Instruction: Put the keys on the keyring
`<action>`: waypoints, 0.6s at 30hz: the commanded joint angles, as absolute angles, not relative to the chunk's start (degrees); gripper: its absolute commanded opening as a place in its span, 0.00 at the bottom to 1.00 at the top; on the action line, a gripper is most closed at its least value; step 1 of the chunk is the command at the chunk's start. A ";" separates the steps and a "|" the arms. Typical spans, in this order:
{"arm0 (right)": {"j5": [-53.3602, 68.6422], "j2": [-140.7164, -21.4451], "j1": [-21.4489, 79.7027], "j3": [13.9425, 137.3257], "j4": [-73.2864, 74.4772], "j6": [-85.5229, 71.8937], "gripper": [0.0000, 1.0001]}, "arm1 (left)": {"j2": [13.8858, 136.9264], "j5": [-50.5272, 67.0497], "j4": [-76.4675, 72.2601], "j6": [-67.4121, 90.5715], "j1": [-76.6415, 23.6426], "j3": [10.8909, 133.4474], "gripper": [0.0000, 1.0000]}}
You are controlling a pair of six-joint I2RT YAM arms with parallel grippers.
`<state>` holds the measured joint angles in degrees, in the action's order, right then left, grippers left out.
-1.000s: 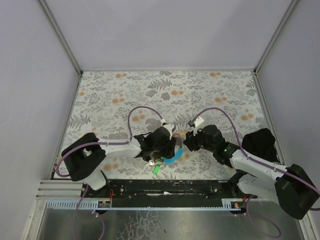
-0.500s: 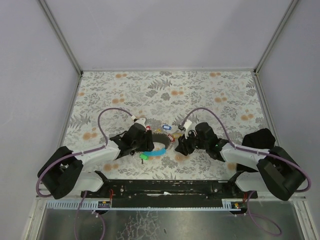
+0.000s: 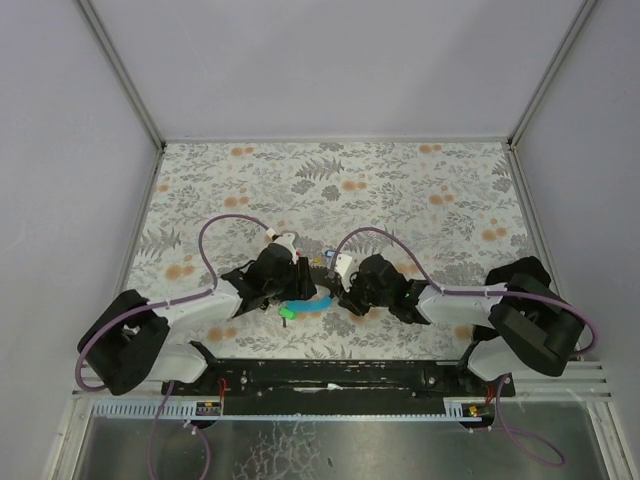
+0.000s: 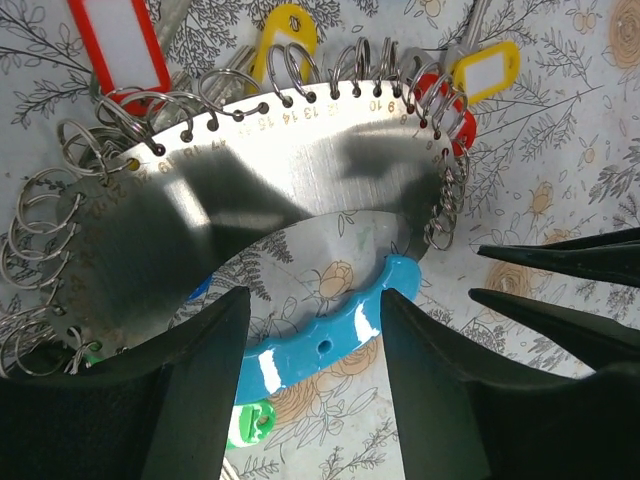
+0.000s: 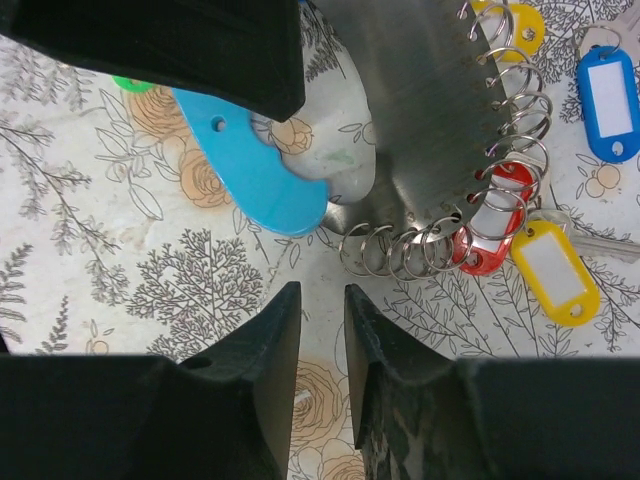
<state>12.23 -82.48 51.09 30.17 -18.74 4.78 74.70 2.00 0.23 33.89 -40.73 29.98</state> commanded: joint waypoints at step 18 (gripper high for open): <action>-0.60 -89.90 55.19 34.28 -24.52 9.60 0.31 | 79.53 4.74 -6.68 34.71 -40.26 30.30 0.54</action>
